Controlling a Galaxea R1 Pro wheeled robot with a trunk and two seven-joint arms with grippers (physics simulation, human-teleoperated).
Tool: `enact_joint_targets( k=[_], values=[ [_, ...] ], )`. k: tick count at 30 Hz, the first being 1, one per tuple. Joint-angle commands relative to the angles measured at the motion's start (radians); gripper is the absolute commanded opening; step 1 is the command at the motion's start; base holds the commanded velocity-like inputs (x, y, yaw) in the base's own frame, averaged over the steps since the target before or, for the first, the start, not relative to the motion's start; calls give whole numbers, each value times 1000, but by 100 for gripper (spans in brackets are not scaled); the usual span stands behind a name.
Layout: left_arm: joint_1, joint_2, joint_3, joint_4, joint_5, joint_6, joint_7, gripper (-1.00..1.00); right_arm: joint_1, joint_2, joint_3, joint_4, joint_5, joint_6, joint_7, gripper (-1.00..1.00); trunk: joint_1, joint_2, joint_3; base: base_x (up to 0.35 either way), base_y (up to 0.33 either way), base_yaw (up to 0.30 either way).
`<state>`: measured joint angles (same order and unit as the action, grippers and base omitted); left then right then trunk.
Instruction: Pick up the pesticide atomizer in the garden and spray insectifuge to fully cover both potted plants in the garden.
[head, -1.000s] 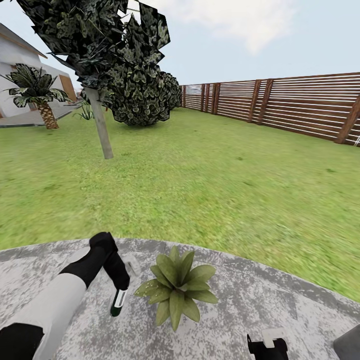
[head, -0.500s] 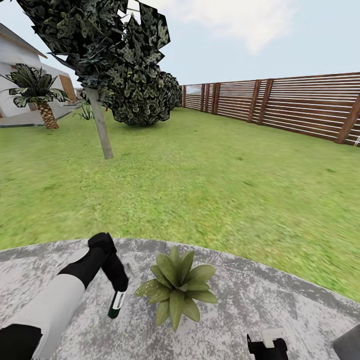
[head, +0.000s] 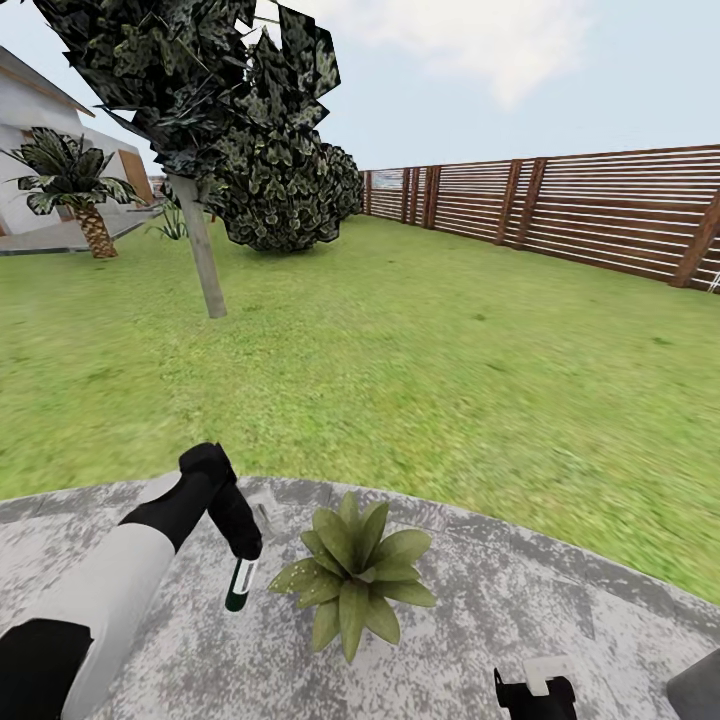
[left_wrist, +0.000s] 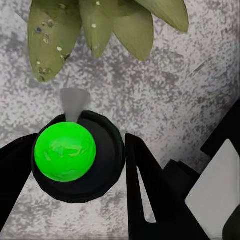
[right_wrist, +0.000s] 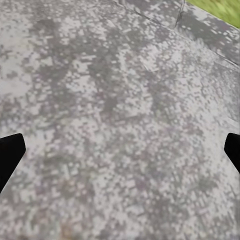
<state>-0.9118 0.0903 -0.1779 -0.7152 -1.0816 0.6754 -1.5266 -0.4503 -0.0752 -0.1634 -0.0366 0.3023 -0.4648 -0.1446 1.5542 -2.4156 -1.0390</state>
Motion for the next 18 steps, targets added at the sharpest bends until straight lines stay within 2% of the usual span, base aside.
enact_joint_targets(
  k=[1, 4, 5, 12, 18],
  values=[
    [2, 2, -14, 0, -5, 9, -7, -100, -1, 0, -7, 1, 11, -3, -4, 100, 0, 0, -1, 0, 0, 0],
    [8, 8, -64, 4, -3, 6, -5, -100, -1, 0, -7, 1, 11, -3, -3, 100, 0, 0, -1, 0, 0, 0],
    [9, 8, -67, 5, -2, 6, -4, -100, -1, 0, -7, 1, 11, -3, -3, 100, 0, 0, -1, 0, 0, 0],
    [36, 4, -73, 3, -3, 7, -1, -100, -1, 0, -7, 1, 11, -3, -4, 100, 0, 0, -1, 0, 0, -10],
    [37, 3, -71, -6, -2, 11, -2, -100, -1, 1, -7, 1, 11, -3, -4, 100, 0, 0, -1, 0, -4, -141]
  ],
)
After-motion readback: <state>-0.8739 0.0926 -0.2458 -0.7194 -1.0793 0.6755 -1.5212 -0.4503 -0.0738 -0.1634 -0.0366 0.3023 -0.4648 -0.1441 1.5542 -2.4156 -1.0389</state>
